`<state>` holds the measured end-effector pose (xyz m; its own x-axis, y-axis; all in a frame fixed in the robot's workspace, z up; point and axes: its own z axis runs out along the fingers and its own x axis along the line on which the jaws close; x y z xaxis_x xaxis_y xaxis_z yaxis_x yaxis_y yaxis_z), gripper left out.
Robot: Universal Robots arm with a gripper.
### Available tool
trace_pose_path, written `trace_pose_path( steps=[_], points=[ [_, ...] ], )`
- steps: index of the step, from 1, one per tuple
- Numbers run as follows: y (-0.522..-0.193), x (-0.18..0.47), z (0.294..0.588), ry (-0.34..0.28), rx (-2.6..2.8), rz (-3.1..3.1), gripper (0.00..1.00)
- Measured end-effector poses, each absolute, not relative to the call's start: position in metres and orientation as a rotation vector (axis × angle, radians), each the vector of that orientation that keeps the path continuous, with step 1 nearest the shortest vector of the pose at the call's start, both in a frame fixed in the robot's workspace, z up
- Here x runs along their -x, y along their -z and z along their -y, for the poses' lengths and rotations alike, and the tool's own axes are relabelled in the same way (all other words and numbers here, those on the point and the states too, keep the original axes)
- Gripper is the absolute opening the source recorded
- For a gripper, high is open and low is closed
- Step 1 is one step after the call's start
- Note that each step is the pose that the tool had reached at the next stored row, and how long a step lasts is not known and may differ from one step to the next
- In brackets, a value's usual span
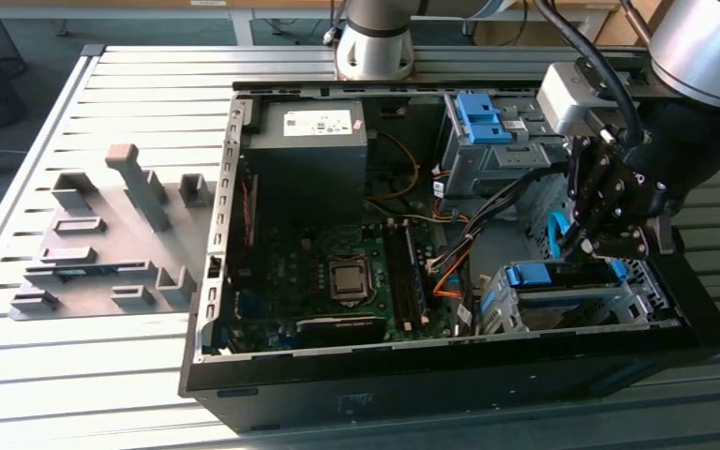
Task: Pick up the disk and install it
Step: 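Insert the second disk wire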
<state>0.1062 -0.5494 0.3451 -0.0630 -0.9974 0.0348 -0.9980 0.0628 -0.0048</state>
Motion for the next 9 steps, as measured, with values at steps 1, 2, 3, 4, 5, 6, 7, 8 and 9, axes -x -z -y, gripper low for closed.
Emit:
trace_pose_path(
  steps=[1,2,3,4,5,6,7,8,9],
  points=[
    [-0.3451,-0.1062,0.5493,-0.042,-2.135,2.274,0.16],
    [-0.3451,-0.1062,0.5494,-0.043,-2.135,2.274,0.16],
    [-0.3451,-0.1062,0.5494,-0.043,-2.135,2.274,0.16],
    [-0.3451,-0.1062,0.5495,-0.043,-2.135,2.274,0.16],
    [-0.3451,-0.1063,0.5495,-0.043,-2.135,2.274,0.16],
    [-0.3451,-0.1064,0.5495,-0.042,-2.135,2.274,0.16],
    [-0.345,-0.1065,0.5496,-0.042,-2.135,2.274,0.16],
    [-0.345,-0.1067,0.5499,-0.042,-2.135,2.274,0.16],
    [-0.3448,-0.1068,0.5504,-0.041,-2.136,2.274,0.16]
  ],
)
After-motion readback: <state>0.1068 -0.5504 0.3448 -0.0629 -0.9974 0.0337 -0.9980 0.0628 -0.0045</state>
